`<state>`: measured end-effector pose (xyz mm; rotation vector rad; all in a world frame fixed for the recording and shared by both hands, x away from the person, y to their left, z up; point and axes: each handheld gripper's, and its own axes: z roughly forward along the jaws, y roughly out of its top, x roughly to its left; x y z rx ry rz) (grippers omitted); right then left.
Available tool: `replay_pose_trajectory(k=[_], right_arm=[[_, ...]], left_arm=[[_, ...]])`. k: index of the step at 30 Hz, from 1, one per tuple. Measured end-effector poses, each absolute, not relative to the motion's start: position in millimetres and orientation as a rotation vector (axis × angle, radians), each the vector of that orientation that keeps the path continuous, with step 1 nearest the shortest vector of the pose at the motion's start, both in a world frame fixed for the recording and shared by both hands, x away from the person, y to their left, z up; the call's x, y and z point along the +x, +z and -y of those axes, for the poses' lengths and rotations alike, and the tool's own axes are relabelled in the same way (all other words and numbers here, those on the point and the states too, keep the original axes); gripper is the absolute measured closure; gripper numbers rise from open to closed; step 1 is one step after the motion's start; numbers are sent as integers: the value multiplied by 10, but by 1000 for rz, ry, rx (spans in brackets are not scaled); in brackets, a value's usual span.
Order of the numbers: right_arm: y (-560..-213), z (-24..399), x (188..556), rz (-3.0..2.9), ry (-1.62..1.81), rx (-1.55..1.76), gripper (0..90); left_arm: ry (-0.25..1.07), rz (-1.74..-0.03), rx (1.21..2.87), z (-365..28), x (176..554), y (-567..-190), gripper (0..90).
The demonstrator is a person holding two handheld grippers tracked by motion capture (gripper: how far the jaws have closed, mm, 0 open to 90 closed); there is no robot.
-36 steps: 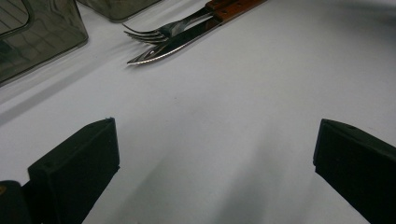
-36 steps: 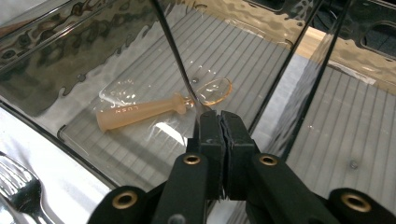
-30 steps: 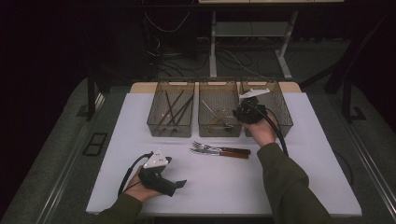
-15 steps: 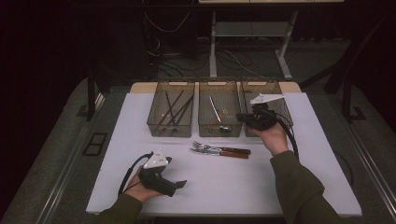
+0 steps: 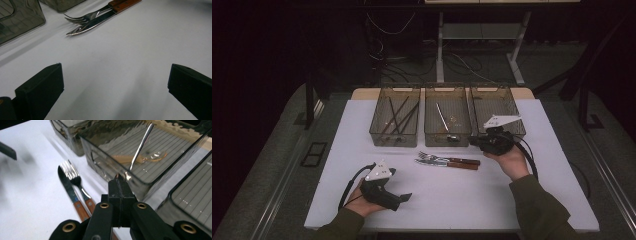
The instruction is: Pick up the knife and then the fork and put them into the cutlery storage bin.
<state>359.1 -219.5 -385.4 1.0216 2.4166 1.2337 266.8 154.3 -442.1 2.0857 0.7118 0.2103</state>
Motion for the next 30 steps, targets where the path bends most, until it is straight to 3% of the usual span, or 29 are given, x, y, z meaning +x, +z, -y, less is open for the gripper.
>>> replay_pose_trajectory(k=[13, 30], right_arm=[[-4088, 2266, 3458, -2517, 1121, 954, 900], [-4439, 2204, 3726, -2583, 928, 978, 900]], left_arm=[[212, -706, 2085, -1538, 2667, -4416, 0], [203, -704, 2093, -1537, 2664, -4424, 0]])
